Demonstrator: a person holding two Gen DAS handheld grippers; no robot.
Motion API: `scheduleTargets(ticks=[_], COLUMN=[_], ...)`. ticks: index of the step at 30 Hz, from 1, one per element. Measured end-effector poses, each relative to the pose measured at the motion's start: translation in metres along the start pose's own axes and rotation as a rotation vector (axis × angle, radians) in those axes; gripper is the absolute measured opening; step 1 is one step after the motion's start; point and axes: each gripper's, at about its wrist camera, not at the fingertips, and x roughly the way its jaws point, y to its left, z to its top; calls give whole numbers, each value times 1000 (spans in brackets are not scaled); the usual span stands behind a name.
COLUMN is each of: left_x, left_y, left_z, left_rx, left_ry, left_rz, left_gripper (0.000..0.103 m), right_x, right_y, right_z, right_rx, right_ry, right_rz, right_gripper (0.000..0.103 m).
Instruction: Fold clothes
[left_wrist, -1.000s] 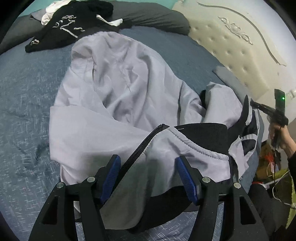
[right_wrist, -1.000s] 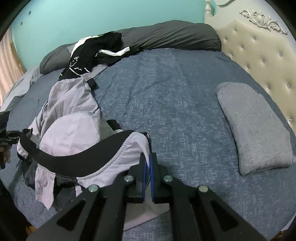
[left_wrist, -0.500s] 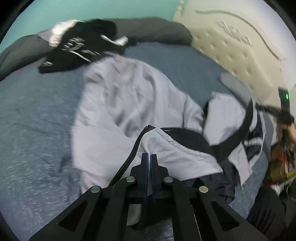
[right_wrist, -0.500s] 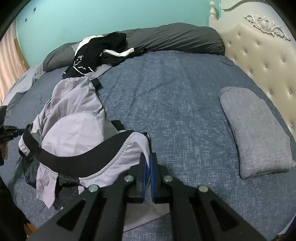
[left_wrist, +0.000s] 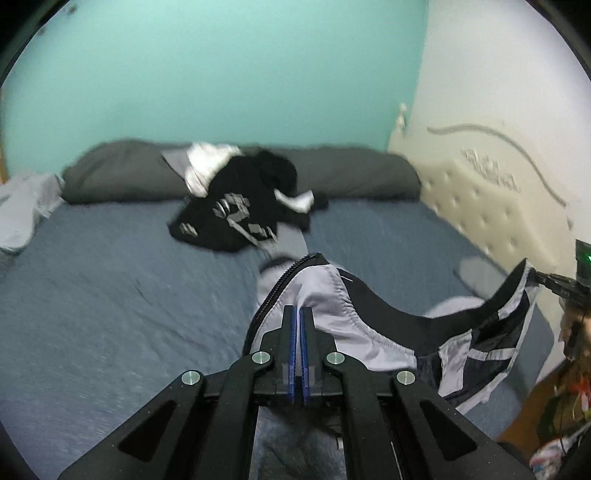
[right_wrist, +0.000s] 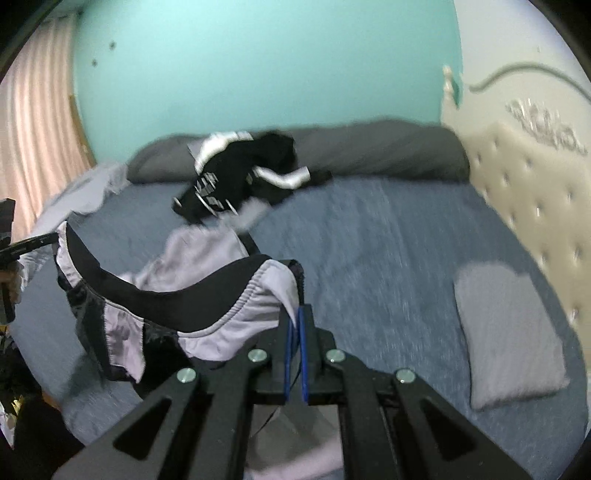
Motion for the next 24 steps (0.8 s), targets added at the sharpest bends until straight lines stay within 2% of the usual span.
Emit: scheduleTargets(ticks=[5,13,17,24], left_x=[-63,-162,-202,-263], left_y=[1,-19,-31,-49], left_z=[52,144,183,221], left_rx=[-8,15,30,70], left_ry=[-110,-284,-332,-389], left_rz=[39,51,61,98], left_gripper=[2,1,1,2], right_x=[-55,-156,-204,-265], right_y=[33,71,81,90], right_z=[65,160,196,232], right_rx=[-56,-130,-160,-176], right_ry=[-116,-298,-368,-431], right_rz=[12,-16,-41,-78], right_gripper=[3,3,3,3])
